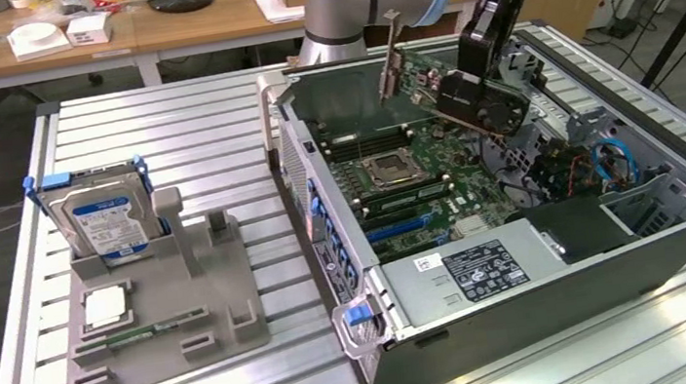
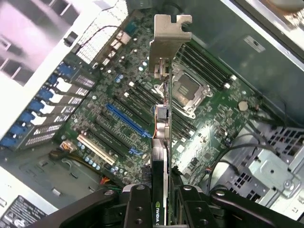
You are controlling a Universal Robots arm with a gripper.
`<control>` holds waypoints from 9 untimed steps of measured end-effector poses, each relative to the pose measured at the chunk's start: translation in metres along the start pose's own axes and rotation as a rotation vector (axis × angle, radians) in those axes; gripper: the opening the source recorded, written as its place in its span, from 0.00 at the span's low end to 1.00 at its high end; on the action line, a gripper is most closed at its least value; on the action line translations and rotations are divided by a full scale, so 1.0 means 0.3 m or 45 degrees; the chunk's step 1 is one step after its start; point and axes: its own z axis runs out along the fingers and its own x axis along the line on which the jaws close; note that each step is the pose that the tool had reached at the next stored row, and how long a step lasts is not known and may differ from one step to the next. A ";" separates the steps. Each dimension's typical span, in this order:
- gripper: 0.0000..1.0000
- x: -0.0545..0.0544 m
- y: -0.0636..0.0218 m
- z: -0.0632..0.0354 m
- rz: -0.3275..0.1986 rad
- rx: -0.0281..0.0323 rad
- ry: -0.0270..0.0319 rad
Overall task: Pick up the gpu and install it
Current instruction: 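Insert the gpu into the slot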
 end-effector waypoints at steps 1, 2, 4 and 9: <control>0.26 0.000 0.000 0.000 -0.023 -0.0005 0.0010; 0.26 0.000 0.000 0.000 -0.046 -0.0011 0.0019; 0.26 0.000 0.000 0.000 -0.091 -0.0022 0.0039; 0.26 0.000 0.000 0.000 -0.208 -0.0050 0.0088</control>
